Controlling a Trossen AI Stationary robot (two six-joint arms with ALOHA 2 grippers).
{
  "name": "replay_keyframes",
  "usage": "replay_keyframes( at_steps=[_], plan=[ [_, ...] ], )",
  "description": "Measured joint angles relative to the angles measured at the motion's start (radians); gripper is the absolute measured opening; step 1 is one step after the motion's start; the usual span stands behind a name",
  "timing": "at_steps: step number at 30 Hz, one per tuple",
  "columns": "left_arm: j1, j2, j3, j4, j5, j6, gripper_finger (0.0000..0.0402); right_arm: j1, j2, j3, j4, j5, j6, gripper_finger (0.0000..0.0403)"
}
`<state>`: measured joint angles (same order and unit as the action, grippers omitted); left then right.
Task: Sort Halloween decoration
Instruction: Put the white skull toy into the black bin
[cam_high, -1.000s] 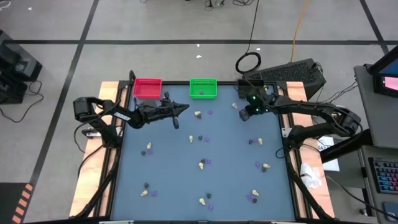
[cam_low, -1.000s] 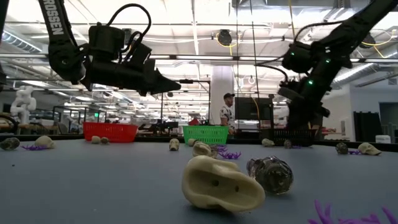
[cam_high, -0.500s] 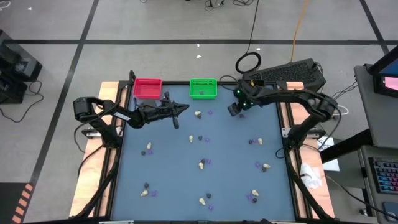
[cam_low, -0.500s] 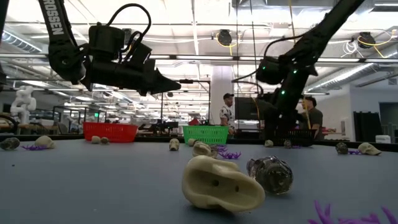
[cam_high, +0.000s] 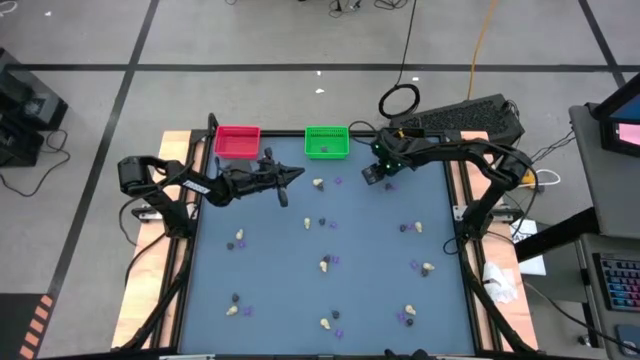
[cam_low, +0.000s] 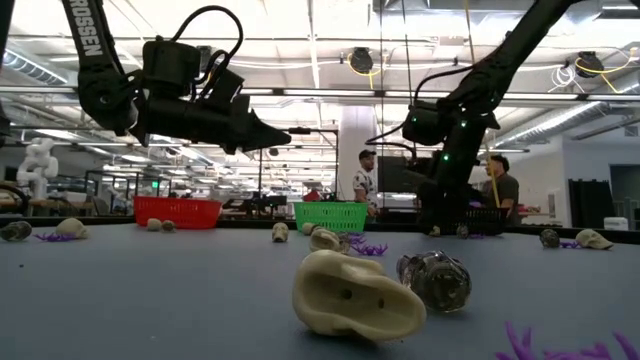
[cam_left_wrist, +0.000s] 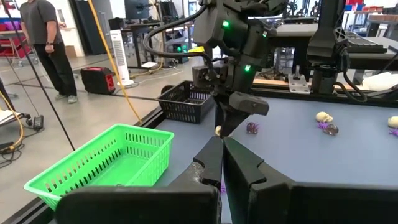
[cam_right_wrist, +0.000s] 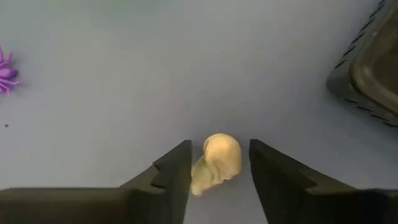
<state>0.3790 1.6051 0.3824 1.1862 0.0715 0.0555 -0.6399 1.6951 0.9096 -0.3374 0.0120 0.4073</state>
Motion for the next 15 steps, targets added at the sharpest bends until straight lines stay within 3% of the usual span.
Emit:
replay_keyframes(
  at_steps=[7, 15],
  plan=[
    [0.000, 0.000, 0.000, 0.000, 0.000, 0.000, 0.0008, 0.000, -0.013, -0.002, 0.010, -0.016, -0.022, 0.0064],
    [0.000, 0.000, 0.000, 0.000, 0.000, 0.000, 0.0008, 0.000, -0.188, -0.002, 0.009, -0.014, -0.074, 0.0065]
  ],
)
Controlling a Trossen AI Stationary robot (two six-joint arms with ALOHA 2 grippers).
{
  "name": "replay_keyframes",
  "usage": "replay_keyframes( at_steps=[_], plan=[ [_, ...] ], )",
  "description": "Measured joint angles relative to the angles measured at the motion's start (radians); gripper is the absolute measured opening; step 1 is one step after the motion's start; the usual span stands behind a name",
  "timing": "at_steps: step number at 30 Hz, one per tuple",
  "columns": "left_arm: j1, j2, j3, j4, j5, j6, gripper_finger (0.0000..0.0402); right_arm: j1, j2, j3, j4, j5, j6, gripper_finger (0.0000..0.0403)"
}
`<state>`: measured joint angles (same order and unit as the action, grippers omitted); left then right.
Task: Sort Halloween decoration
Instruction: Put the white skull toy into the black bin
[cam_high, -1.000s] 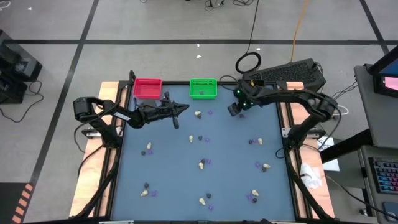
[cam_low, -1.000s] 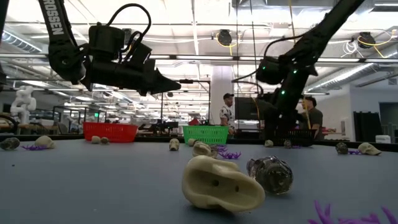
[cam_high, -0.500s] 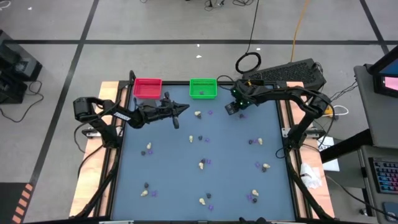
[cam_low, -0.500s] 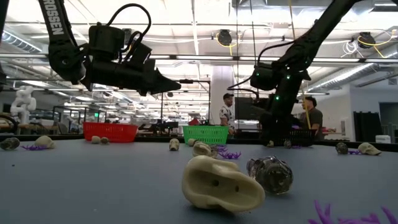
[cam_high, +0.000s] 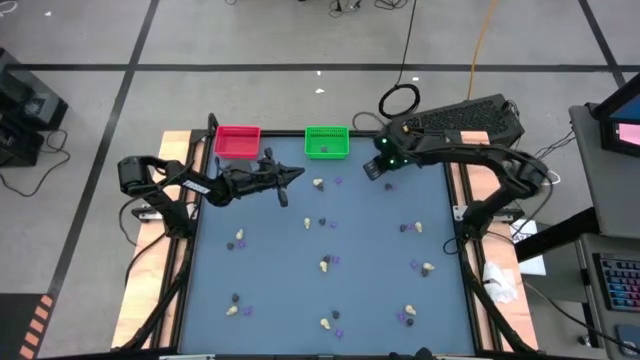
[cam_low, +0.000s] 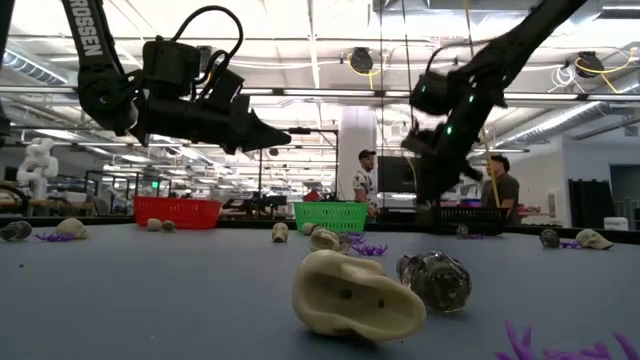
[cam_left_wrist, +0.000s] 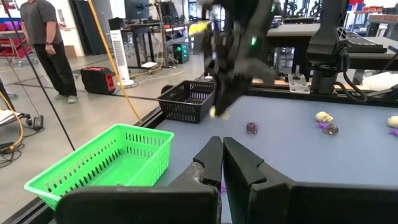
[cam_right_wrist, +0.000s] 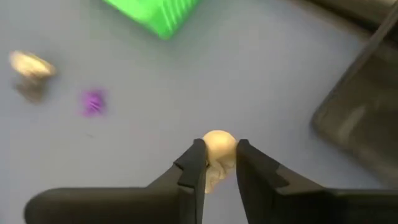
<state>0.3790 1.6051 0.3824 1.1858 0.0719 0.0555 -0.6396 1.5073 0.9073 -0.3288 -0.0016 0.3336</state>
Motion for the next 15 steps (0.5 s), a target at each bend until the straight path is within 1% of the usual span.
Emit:
replay_keyframes(
  at_steps=[3, 6, 9, 12, 15],
  plan=[
    [0.000, 0.000, 0.000, -0.005, 0.000, 0.000, 0.0008, -0.030, -0.081, 0.000, -0.012, 0.062, -0.029, 0.0054],
    [0.000, 0.000, 0.000, -0.007, 0.000, -0.041, 0.0008, -0.095, -0.122, 0.000, -0.027, 0.133, -0.058, 0.0037],
    [0.000, 0.000, 0.000, -0.007, 0.001, -0.071, 0.0008, -0.187, -0.115, 0.000, -0.036, 0.134, -0.085, 0.0024],
    [0.000, 0.000, 0.000, -0.008, 0.007, -0.074, 0.0008, -0.268, -0.062, 0.000, -0.044, 0.126, -0.114, 0.0018],
    [0.000, 0.000, 0.002, -0.021, 0.007, -0.076, 0.0008, -0.322, -0.003, 0.000, -0.044, 0.066, -0.137, 0.0018]
  ],
)
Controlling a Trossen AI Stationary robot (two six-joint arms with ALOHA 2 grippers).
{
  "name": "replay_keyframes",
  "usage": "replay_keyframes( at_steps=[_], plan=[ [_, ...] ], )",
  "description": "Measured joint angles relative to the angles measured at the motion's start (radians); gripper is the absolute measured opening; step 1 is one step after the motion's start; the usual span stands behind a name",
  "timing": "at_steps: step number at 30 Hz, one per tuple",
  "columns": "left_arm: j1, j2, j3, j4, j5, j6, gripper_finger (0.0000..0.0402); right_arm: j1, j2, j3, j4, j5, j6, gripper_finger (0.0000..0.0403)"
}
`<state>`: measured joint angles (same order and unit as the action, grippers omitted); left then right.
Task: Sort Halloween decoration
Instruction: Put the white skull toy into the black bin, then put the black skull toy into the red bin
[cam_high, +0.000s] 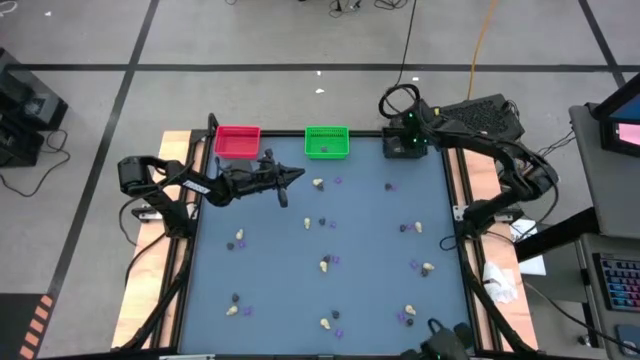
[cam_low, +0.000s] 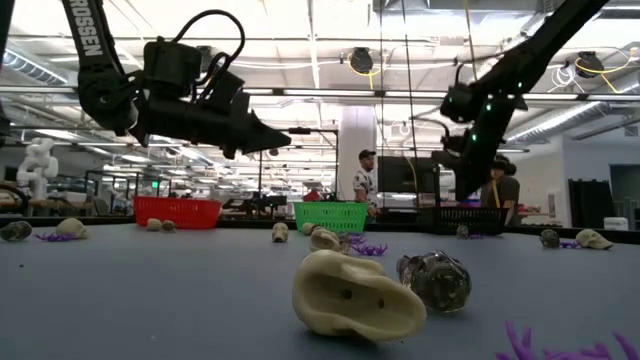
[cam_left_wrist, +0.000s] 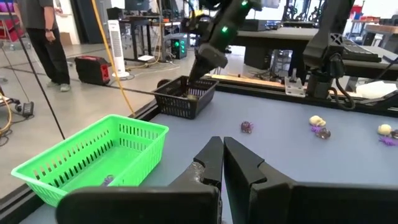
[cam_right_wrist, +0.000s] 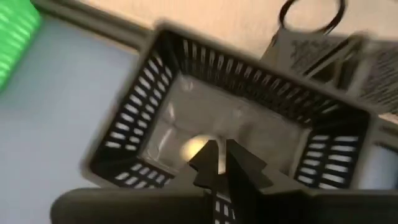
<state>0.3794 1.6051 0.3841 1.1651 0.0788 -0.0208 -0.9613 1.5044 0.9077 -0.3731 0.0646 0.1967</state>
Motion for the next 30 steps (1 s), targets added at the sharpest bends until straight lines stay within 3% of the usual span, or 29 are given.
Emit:
replay_keyframes(
  at_steps=[7, 16, 19, 23, 30],
  plan=[
    [0.000, 0.000, 0.090, -0.204, 0.045, -0.022, 0.0008, -0.029, 0.065, 0.000, 0.000, -0.011, -0.021, 0.0030],
    [0.000, 0.001, 0.380, -0.830, 0.079, 0.116, 0.0008, -0.011, -0.038, 0.027, -0.102, -0.017, -0.109, 0.0089],
    [0.000, 0.010, 0.463, -0.981, 0.079, 0.182, 0.0008, 0.031, -0.111, 0.024, -0.130, -0.018, -0.138, 0.0071],
    [0.002, 0.038, 0.540, -1.079, 0.098, 0.225, 0.0003, 0.112, -0.221, -0.039, -0.067, -0.021, -0.156, 0.0012],
    [0.021, 0.170, 0.701, -1.337, 0.144, 0.302, 0.0000, 0.266, -0.403, -0.207, 0.092, -0.067, -0.052, 0.0001]
  ],
)
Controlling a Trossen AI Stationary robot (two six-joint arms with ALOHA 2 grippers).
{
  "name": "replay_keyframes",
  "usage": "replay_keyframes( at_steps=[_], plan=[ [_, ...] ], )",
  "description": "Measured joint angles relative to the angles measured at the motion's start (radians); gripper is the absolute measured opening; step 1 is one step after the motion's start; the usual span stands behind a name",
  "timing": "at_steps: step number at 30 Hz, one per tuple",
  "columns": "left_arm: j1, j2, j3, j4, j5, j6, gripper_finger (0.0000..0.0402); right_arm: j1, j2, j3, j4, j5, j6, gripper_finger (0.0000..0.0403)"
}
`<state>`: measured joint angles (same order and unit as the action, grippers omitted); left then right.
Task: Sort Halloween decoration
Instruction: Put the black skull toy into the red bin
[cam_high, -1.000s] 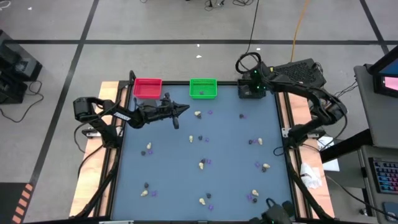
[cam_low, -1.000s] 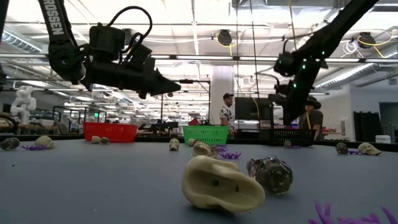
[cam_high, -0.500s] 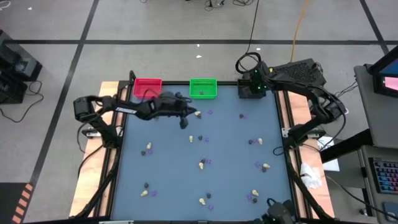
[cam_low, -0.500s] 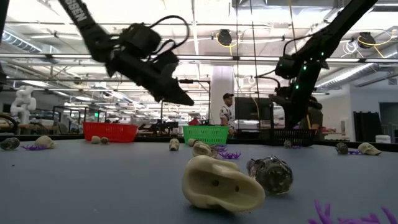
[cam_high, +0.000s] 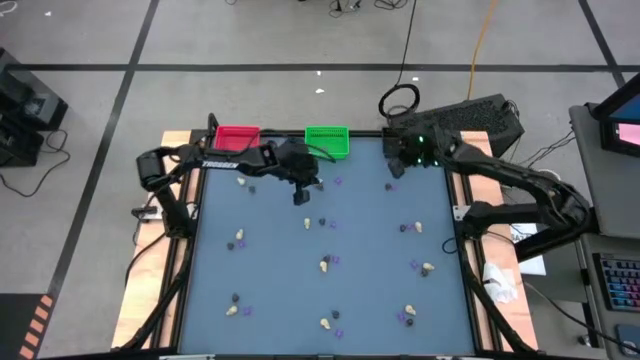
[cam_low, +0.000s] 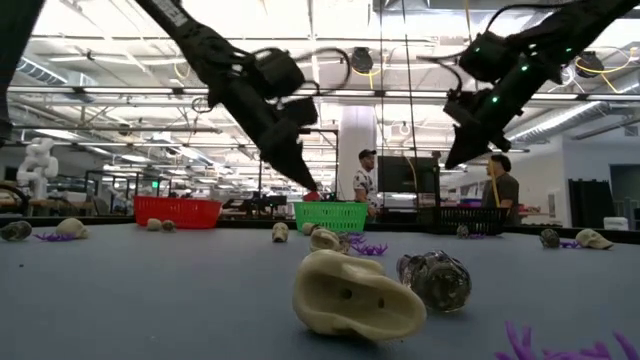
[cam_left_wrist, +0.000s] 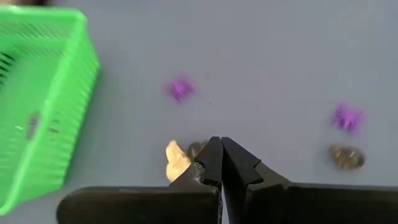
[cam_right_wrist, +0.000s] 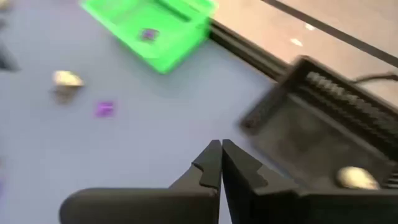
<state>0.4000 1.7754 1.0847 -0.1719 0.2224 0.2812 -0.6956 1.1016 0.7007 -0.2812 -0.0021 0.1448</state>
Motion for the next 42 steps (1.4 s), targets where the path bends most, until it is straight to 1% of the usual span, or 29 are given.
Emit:
replay_keyframes(
  at_steps=[3, 6, 9, 13, 16, 18, 21, 25, 28, 42],
  plan=[
    [-0.001, 0.048, 0.062, -0.070, 0.007, 0.041, 0.0001, 0.060, -0.059, -0.043, 0.041, 0.000, 0.030, 0.0003],
    [-0.010, 0.084, 0.114, -0.134, 0.009, 0.097, 0.0018, 0.107, -0.099, -0.055, 0.046, 0.005, 0.050, 0.0002],
    [-0.018, 0.114, 0.133, -0.138, 0.006, 0.122, 0.0052, 0.146, -0.124, -0.055, 0.049, 0.030, 0.049, 0.0001],
    [-0.023, 0.159, 0.153, -0.134, 0.004, 0.128, 0.0107, 0.173, -0.142, -0.055, 0.049, 0.034, 0.044, 0.0001],
    [-0.023, 0.194, 0.166, -0.134, -0.040, 0.128, 0.0143, 0.187, -0.142, -0.055, 0.050, 0.040, 0.032, 0.0000],
    [-0.023, 0.210, 0.173, -0.133, -0.052, 0.139, 0.0162, 0.196, -0.141, -0.055, 0.048, 0.059, 0.026, 0.0000],
    [-0.023, 0.226, 0.175, -0.130, -0.066, 0.159, 0.0176, 0.205, -0.139, -0.055, 0.046, 0.069, 0.023, 0.0000],
    [-0.023, 0.234, 0.175, -0.136, -0.113, 0.172, 0.0173, 0.216, -0.139, -0.055, 0.046, 0.084, 0.019, 0.0000],
    [-0.023, 0.235, 0.174, -0.127, -0.119, 0.173, 0.0162, 0.221, -0.139, -0.055, 0.046, 0.084, 0.017, 0.0000],
    [-0.024, 0.235, 0.174, -0.115, -0.113, 0.170, 0.0074, 0.227, -0.139, -0.055, 0.046, 0.084, 0.018, 0.0000]
  ],
)
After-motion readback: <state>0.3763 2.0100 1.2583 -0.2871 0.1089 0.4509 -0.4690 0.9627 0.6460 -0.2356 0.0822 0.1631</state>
